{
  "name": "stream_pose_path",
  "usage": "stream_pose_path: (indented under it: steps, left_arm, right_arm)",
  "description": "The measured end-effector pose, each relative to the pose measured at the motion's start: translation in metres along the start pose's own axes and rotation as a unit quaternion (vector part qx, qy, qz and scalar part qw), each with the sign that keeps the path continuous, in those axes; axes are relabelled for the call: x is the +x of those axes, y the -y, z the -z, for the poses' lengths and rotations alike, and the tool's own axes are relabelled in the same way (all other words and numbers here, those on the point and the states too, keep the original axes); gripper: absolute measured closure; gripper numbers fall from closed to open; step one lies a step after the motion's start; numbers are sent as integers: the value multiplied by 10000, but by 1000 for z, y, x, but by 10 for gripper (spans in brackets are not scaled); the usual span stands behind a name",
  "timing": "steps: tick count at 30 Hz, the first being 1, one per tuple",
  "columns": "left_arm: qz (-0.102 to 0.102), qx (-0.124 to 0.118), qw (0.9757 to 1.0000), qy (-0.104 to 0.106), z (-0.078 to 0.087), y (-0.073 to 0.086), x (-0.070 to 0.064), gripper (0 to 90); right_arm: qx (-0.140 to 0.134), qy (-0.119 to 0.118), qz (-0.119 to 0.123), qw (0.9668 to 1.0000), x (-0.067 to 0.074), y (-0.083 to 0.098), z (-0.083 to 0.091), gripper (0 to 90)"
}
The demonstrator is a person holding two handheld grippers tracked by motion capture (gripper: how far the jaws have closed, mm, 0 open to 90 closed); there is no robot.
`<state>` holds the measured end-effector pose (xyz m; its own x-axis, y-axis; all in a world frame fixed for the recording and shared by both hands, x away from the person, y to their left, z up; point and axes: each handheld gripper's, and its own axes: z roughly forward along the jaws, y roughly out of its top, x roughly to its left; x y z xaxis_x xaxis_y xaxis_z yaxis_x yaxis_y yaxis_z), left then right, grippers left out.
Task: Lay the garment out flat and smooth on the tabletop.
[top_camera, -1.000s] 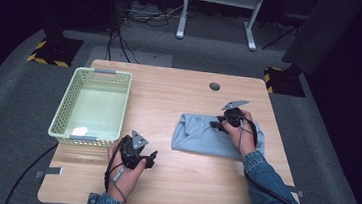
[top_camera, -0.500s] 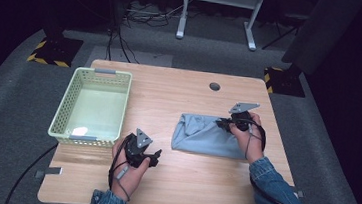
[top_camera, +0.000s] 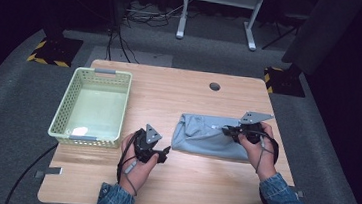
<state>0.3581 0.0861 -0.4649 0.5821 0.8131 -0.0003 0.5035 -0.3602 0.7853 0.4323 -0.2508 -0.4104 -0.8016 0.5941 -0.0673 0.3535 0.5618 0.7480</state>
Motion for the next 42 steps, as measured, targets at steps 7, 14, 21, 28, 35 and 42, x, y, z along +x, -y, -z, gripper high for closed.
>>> stream_pose_path:
  steps: [7, 14, 21, 28, 35, 42]
  left_arm:
    - [-68, -41, 9999, 91, -5, -8, -3, 243]
    - [-112, -56, 9998, 152, -7, -11, -7, 243]
    - [-120, -78, 9998, 137, -4, -11, -6, 243]
    - [-86, -36, 9999, 79, -3, -7, -6, 243]
    - [-134, -85, 9999, 60, 1, -9, -9, 243]
    - [-74, -63, 9999, 26, 5, -4, -4, 243]
  right_arm:
    - [-51, -25, 111, 9999, 19, 4, 17, 832]
    - [-55, -63, 196, 9998, 36, 8, 28, 831]
    - [115, -314, 92, 9994, 70, 24, 46, 750]
    - [108, -462, -14, 9989, 104, 43, 79, 462]
    - [-113, -234, -240, 9994, 85, 41, 70, 432]
    - [-16, -232, -284, 9993, 76, 39, 49, 450]
